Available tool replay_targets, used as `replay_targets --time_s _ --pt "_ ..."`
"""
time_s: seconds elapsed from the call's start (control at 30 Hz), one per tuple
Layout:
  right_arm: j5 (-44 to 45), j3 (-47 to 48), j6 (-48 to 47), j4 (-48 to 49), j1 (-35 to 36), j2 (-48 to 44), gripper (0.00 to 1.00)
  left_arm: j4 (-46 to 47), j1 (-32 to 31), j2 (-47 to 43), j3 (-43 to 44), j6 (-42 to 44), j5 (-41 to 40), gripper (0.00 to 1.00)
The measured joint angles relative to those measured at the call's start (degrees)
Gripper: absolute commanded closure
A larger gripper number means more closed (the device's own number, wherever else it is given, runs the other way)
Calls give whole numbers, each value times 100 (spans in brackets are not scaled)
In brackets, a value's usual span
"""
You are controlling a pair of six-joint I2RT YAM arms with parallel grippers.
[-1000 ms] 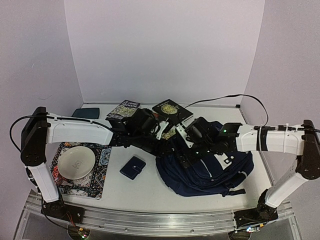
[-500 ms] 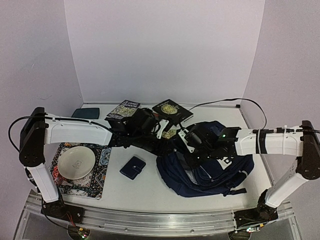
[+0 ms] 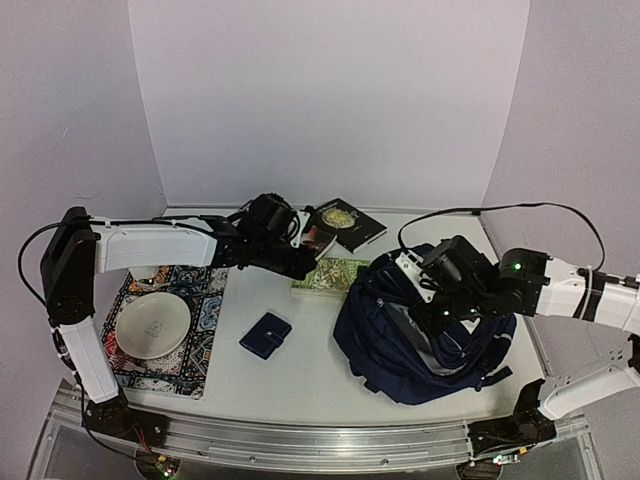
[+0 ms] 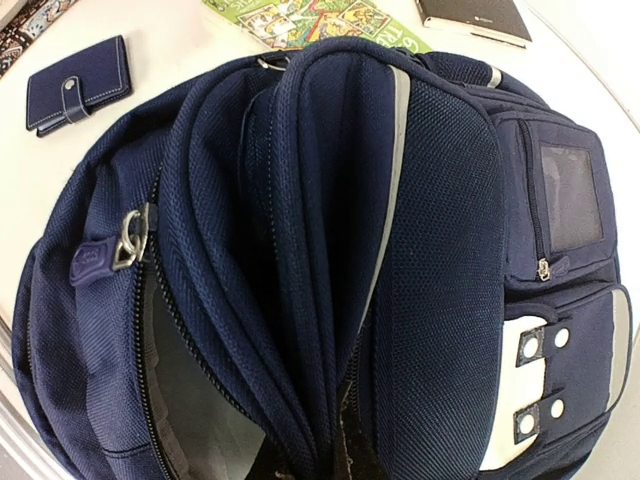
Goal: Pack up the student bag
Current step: Grab the second largest pocket of the student bag.
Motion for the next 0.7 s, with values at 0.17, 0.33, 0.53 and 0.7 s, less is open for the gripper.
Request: replay_targets --time_s 0.17,0.33,0.53,0.7 --pt "3 66 8 -40 1 213 100 106 -535 -25 -44 80 9 57" --pt "10 199 33 -41 0 503 100 495 -1253 -406 -515 104 98 53" --pt "17 328 62 -92 0 555 100 820 -1640 -688 -769 263 69 49" --pt "10 446 74 -111 -10 555 100 942 -1799 -600 -774 447 -209 44"
